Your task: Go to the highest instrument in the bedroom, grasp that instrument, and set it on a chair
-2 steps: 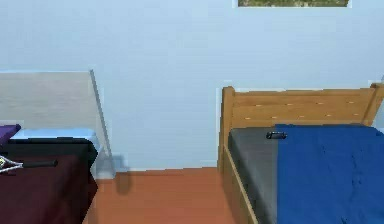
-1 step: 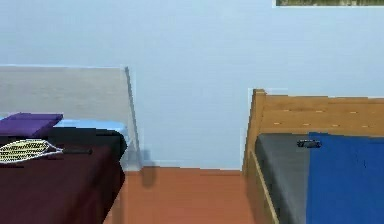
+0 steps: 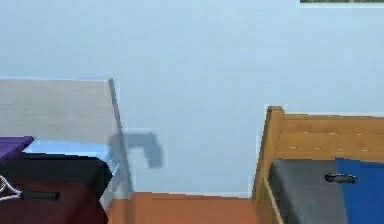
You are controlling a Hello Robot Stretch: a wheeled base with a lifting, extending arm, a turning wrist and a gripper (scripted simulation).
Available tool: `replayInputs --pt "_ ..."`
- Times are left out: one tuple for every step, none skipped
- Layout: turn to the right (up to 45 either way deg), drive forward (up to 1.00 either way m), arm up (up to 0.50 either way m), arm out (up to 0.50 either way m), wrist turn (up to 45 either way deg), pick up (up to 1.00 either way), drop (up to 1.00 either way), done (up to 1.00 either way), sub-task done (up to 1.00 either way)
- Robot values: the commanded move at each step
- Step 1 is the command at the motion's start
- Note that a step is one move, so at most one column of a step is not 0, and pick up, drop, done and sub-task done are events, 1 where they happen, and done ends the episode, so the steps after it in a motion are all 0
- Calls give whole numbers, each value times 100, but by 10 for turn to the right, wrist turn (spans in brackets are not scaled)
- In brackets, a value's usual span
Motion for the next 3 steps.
replayInputs --pt "90 0 0 0 0 0 0 0 0" --pt "0 60 0 0 0 0 0 0 0" --pt "-300 0 0 0 0 0 0 0 0"
